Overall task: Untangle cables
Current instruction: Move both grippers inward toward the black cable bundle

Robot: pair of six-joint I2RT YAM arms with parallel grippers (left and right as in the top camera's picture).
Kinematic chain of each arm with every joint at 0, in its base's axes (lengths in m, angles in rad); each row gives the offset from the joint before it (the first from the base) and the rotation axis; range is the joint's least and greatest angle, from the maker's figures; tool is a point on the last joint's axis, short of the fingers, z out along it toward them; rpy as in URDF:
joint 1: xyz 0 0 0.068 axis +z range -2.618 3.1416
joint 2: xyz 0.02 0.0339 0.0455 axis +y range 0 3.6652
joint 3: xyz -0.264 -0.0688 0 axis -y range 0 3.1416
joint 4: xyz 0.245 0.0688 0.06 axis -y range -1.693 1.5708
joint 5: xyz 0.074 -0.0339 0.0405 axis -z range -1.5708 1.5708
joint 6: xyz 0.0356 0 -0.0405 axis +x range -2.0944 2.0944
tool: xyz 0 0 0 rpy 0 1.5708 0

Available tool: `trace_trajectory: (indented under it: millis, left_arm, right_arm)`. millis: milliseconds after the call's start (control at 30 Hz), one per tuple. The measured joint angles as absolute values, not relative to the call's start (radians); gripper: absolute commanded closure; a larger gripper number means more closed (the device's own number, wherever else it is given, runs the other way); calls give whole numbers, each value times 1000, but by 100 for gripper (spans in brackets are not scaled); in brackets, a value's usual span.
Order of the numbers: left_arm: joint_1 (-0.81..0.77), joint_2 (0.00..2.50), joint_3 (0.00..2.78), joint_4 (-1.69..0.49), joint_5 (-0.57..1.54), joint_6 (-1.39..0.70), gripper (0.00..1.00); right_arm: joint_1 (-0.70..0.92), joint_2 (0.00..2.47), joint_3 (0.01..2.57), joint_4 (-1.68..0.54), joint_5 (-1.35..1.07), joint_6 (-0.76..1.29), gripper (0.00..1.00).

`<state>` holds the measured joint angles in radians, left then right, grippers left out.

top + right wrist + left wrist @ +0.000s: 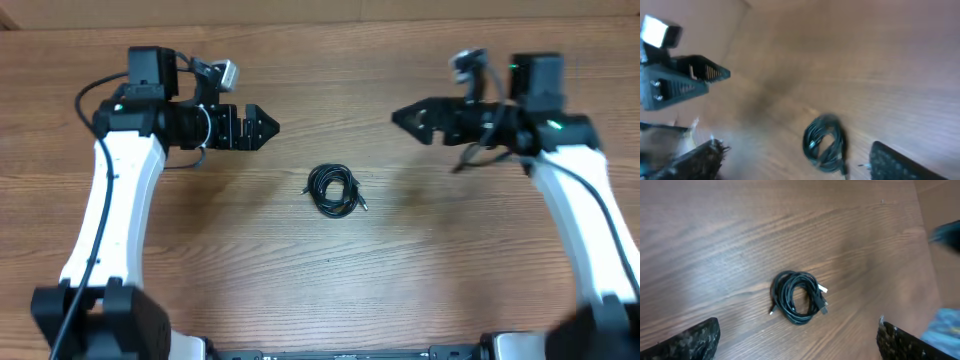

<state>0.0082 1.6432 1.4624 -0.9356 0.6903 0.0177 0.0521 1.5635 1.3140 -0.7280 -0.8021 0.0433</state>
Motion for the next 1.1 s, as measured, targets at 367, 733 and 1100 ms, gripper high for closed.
trace_trajectory:
  millis: [367,733,1100]
  left_arm:
    - [8,1866,1467,-927,727,-113,0]
    - [8,1914,1467,-935,730,-129,0]
    - [-6,1914,1467,-914,710,-129,0]
  right_arm:
    - [319,1919,1314,-595,-584,67,35]
    - [433,2027,1314,-549,-390,101,70]
    - [432,2029,1357,-560,-449,146,96]
